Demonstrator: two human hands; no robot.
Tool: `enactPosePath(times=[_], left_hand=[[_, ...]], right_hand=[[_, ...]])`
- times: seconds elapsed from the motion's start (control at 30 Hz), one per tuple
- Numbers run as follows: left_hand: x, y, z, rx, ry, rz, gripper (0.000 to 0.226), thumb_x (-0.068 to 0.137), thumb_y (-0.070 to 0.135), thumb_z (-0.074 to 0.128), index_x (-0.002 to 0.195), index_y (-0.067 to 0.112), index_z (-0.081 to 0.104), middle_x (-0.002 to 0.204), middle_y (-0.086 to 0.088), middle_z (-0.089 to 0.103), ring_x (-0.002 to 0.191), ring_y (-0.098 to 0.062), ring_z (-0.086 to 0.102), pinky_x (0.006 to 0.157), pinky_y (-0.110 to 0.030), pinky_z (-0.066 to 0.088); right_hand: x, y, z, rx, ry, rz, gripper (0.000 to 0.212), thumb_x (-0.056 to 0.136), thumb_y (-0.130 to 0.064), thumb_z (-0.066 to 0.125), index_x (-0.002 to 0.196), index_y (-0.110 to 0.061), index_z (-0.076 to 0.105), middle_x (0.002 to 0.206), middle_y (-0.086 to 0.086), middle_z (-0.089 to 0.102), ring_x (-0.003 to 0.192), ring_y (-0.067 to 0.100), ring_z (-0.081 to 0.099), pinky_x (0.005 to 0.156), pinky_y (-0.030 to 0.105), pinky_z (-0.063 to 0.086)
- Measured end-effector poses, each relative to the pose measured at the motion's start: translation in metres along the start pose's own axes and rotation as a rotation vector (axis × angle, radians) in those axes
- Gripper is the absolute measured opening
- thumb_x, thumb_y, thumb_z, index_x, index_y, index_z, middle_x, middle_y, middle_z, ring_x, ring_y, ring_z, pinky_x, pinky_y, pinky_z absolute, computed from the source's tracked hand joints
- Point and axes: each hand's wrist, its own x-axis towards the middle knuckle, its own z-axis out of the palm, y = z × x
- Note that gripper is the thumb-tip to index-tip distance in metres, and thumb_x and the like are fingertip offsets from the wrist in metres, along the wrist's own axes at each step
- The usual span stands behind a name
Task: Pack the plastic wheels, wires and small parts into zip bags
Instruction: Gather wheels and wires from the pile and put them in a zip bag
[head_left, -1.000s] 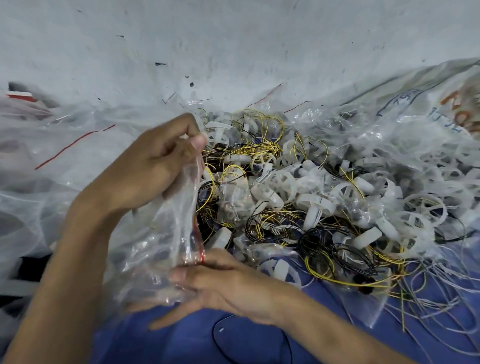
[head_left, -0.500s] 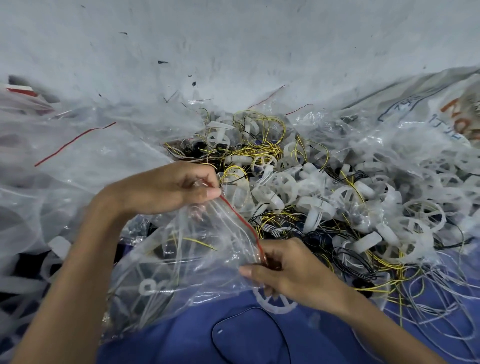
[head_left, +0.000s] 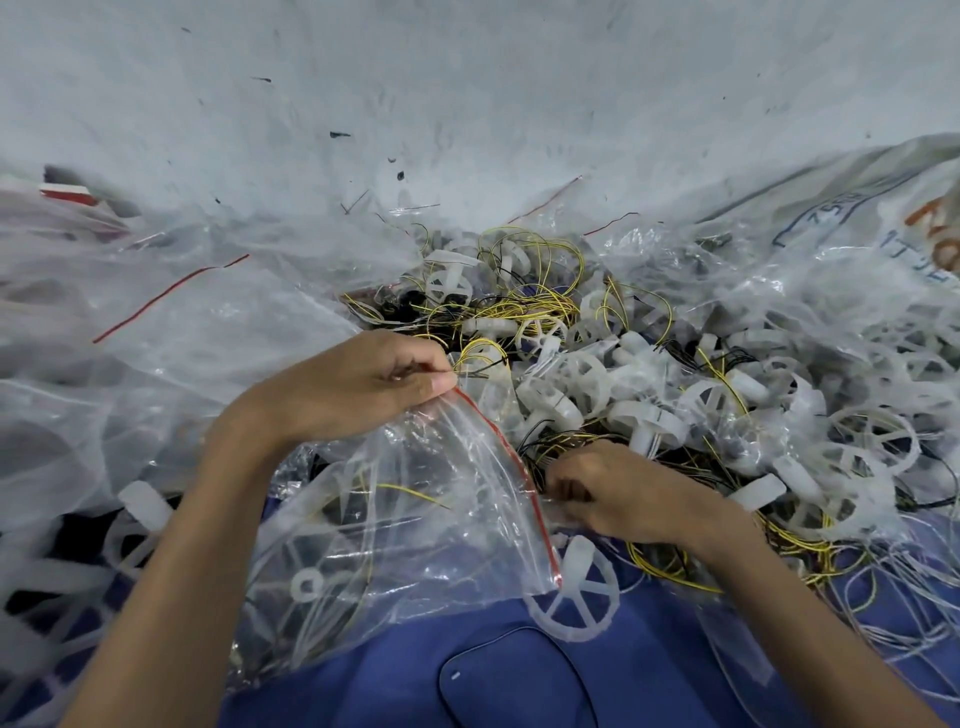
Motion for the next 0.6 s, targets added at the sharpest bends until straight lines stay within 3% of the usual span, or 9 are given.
enactPosePath(times=[0.1, 0.2, 0.23, 0.3, 0.37, 0.43, 0.53, 0.6], left_hand=[[0.001, 0.0, 0.004, 0.004, -0.027, -0.05, 0.032, 0.083, 0.052, 0.045, 0.071, 0.026, 0.059, 0.057, 0.019, 0.052, 0.053, 0.003, 0.046, 0.055, -0.01, 0.034], [0.005, 0.0, 0.013, 0.043, -0.046, -0.077, 0.035, 0.082, 0.054, 0.045, 0.072, 0.024, 0.059, 0.058, 0.017, 0.051, 0.051, 0.001, 0.043, 0.053, -0.011, 0.033], [0.007, 0.0, 0.017, 0.056, -0.069, -0.083, 0.031, 0.084, 0.051, 0.048, 0.076, 0.023, 0.06, 0.067, 0.015, 0.055, 0.058, -0.003, 0.05, 0.057, -0.013, 0.038], [0.011, 0.002, 0.024, 0.084, -0.126, -0.077, 0.014, 0.089, 0.038, 0.055, 0.084, 0.026, 0.058, 0.084, 0.01, 0.061, 0.077, -0.003, 0.059, 0.07, -0.015, 0.047], [0.015, 0.009, 0.031, 0.13, -0.127, -0.05, 0.009, 0.089, 0.032, 0.058, 0.094, 0.024, 0.056, 0.093, 0.013, 0.057, 0.086, 0.001, 0.056, 0.076, -0.008, 0.045], [0.018, 0.018, 0.036, 0.192, -0.047, -0.032, 0.031, 0.087, 0.044, 0.056, 0.107, 0.022, 0.055, 0.099, 0.016, 0.053, 0.09, 0.006, 0.052, 0.073, -0.005, 0.041], [0.021, 0.034, 0.044, 0.105, 0.026, -0.082, 0.065, 0.074, 0.068, 0.036, 0.115, 0.022, 0.054, 0.104, 0.011, 0.06, 0.092, 0.002, 0.056, 0.072, -0.007, 0.04], [0.022, 0.045, 0.05, -0.086, 0.039, -0.102, 0.059, 0.072, 0.068, 0.034, 0.108, 0.027, 0.056, 0.09, 0.014, 0.061, 0.079, 0.007, 0.057, 0.064, -0.008, 0.04]], right_hand=[[-0.007, 0.0, -0.011, 0.209, 0.035, 0.047, 0.014, 0.096, -0.023, 0.047, 0.086, -0.014, 0.052, 0.079, 0.0, 0.058, 0.07, 0.016, 0.054, 0.066, 0.034, 0.046], [-0.014, 0.001, -0.027, 0.468, 0.243, 0.157, 0.021, 0.099, -0.02, 0.038, 0.089, -0.007, 0.05, 0.078, 0.011, 0.054, 0.071, 0.027, 0.052, 0.071, 0.041, 0.047], [-0.016, 0.002, -0.033, 0.541, 0.316, 0.17, 0.023, 0.098, -0.022, 0.038, 0.086, -0.006, 0.049, 0.076, 0.013, 0.051, 0.069, 0.026, 0.05, 0.069, 0.038, 0.048], [-0.02, 0.003, -0.04, 0.705, 0.42, 0.179, 0.026, 0.096, -0.029, 0.04, 0.078, -0.011, 0.048, 0.072, 0.006, 0.045, 0.064, 0.013, 0.049, 0.06, 0.014, 0.046], [-0.023, 0.004, -0.045, 0.847, 0.481, 0.184, 0.026, 0.091, -0.039, 0.046, 0.075, -0.02, 0.054, 0.07, -0.005, 0.048, 0.062, 0.001, 0.049, 0.058, 0.005, 0.041], [-0.023, 0.008, -0.045, 0.944, 0.489, 0.173, 0.029, 0.086, -0.045, 0.053, 0.082, -0.017, 0.061, 0.073, -0.006, 0.052, 0.071, 0.004, 0.053, 0.069, 0.016, 0.043], [-0.024, 0.009, -0.045, 1.051, 0.468, 0.156, 0.047, 0.08, -0.05, 0.062, 0.104, -0.01, 0.06, 0.098, 0.008, 0.063, 0.092, 0.016, 0.059, 0.088, 0.036, 0.044], [-0.025, 0.007, -0.046, 1.087, 0.45, 0.125, 0.037, 0.077, -0.046, 0.065, 0.094, -0.014, 0.061, 0.092, 0.013, 0.064, 0.085, 0.016, 0.06, 0.085, 0.036, 0.046]])
